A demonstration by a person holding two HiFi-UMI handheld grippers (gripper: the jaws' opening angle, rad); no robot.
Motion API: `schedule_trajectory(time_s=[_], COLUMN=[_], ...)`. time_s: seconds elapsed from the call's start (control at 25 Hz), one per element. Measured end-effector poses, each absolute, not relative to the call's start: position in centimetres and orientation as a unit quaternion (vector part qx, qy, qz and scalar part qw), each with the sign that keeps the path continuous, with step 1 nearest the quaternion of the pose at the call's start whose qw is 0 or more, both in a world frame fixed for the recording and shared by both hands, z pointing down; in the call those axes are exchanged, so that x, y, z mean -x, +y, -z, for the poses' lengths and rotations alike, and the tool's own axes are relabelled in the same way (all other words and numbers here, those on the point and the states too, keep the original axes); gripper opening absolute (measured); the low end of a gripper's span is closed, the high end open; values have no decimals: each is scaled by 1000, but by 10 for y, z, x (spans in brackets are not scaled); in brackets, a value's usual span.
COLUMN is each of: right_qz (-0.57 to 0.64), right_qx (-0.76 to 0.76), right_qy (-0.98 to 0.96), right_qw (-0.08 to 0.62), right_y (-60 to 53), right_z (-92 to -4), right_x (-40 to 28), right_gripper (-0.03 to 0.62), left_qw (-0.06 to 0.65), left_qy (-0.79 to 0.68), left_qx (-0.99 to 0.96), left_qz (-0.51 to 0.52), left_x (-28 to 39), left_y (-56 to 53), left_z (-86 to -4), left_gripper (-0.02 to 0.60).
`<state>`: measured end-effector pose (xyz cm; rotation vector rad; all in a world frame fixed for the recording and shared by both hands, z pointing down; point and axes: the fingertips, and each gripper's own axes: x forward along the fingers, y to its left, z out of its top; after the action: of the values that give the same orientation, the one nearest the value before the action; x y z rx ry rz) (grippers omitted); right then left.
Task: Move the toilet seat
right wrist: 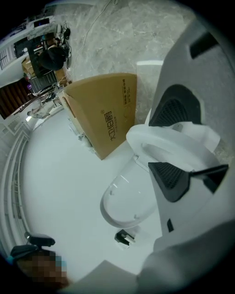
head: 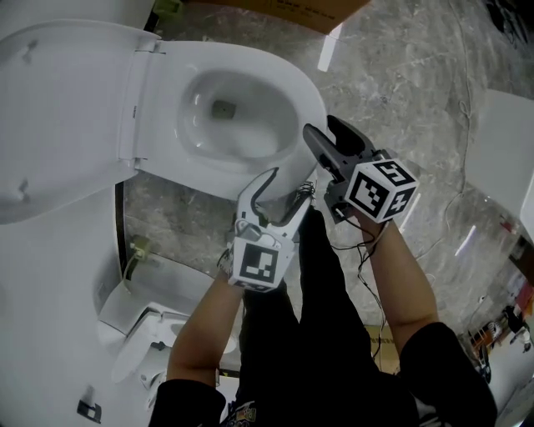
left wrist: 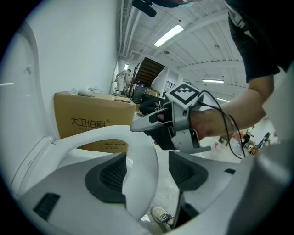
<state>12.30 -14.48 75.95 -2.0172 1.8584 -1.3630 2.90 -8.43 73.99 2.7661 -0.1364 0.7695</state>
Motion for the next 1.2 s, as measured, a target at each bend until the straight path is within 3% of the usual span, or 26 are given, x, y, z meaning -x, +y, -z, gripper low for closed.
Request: schedule_trajectory(time_s=[0.64, 1.04, 1.2], right_qz=[414, 411, 394], right_qx=[578, 499, 466], right_qy=[701, 762, 792], right_qw=[55, 26, -1], right_y=[-198, -233, -243], right_z=[-628, -589, -576], right_x=[-74, -45, -28], right_gripper=[272, 283, 321], left_qw=[107, 117, 133], left_qy=[-175, -302, -349], left_qx=[-947, -913, -897], left_qz=[-248, -247, -236], left_x=[6, 36, 51], left_y=[-132, -188, -204], left_z=[-658, -629, -617], left_gripper=[264, 264, 264])
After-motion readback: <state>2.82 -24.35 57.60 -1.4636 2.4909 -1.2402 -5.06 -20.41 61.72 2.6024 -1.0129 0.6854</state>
